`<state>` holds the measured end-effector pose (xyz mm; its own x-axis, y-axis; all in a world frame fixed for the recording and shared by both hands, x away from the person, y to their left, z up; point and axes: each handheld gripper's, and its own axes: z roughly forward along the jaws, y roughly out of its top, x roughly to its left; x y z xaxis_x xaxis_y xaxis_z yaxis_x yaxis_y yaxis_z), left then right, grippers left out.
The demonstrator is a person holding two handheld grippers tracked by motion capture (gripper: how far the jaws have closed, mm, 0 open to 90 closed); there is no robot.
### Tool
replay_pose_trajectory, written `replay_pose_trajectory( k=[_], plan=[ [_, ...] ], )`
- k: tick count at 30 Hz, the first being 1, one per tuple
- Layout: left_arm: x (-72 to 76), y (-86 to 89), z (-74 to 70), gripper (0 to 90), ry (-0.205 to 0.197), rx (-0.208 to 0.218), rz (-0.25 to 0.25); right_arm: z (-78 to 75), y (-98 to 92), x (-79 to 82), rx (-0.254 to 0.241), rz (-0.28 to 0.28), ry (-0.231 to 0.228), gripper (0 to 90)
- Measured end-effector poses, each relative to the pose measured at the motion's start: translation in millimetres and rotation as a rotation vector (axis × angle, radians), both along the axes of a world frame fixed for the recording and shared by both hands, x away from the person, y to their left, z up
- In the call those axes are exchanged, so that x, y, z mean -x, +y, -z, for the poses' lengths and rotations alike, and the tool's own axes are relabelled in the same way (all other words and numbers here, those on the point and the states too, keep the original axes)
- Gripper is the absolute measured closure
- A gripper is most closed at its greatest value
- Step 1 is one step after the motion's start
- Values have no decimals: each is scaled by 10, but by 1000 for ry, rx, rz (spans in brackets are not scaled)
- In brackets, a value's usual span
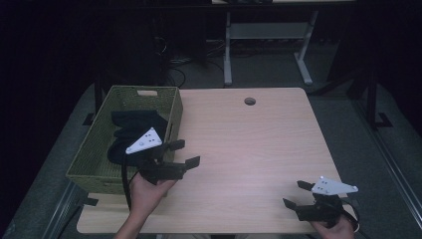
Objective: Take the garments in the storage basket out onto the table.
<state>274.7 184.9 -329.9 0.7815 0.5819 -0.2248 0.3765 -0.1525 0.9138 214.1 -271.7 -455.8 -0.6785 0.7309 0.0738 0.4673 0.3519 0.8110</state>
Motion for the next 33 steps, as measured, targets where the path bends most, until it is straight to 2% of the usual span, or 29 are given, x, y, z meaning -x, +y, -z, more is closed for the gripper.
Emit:
replay_pose_trajectory(
  k=[7,14,20,24,31,33],
  plan=[
    [-68,125,-94,176,-5,-3,-23,10,23,-1,5,-6,4,183],
    [-137,283,-125,177,-1,19,-53,3,27,13,1,-5,-7,183],
    [-243,473,-172,177,7,6,-90,4,31,15,0,-9,-4,185],
    [-298,566,-195,178,8,7,-103,5,35,14,2,-10,-4,186],
    [-453,864,-259,179,23,7,-153,2,33,16,0,-9,-6,185],
    [-471,898,-264,179,26,12,-154,1,33,15,1,-10,-5,185]
  ],
)
